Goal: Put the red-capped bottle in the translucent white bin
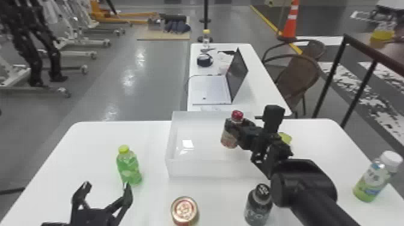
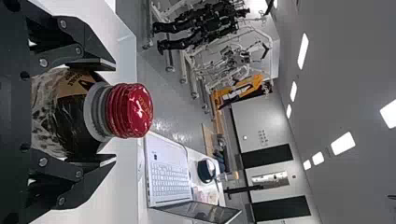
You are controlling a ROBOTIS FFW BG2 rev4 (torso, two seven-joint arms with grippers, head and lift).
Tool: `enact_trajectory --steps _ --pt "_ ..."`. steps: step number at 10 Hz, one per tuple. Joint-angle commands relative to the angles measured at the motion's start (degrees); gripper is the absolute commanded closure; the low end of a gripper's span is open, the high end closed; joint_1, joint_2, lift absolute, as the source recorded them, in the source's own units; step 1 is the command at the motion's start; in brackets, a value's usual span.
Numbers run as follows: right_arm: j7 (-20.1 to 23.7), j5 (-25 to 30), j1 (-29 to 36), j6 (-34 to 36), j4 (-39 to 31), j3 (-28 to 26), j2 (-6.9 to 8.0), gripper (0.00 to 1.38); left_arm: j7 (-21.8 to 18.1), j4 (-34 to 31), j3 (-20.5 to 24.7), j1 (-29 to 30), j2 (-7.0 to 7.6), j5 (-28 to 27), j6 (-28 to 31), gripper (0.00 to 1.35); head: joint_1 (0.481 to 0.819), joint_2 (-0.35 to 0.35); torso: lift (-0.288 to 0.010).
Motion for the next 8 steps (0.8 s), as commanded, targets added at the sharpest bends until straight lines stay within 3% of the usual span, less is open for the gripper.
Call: enact_trajectory --steps 1,3,4,8 --pt "-0.63 1.0 0.25 0.01 -1.03 0.02 -0.1 0.68 0.0 0.0 0.0 0.02 -0.15 0.07 0.0 0.23 0.549 0.0 -0.1" --pt "-1.43 2.14 0.42 0.36 -2.08 0.02 -0.1 0.25 0.0 0.0 0.0 0.11 -0.15 0.24 -0.09 0.23 0.549 0.0 -0.1" --pt "-1.51 1.79 0.42 0.8 -1.99 -0.07 -0.1 0.11 0.0 0.0 0.0 0.2 -0.15 0.24 -0.09 0.23 0.549 0.0 -0.1" --pt "-1.51 1.0 0.69 0.62 -1.73 -0.16 -0.19 0.11 0.0 0.0 0.0 0.2 -0.15 0.33 -0.18 0.23 0.549 0.0 -0.1"
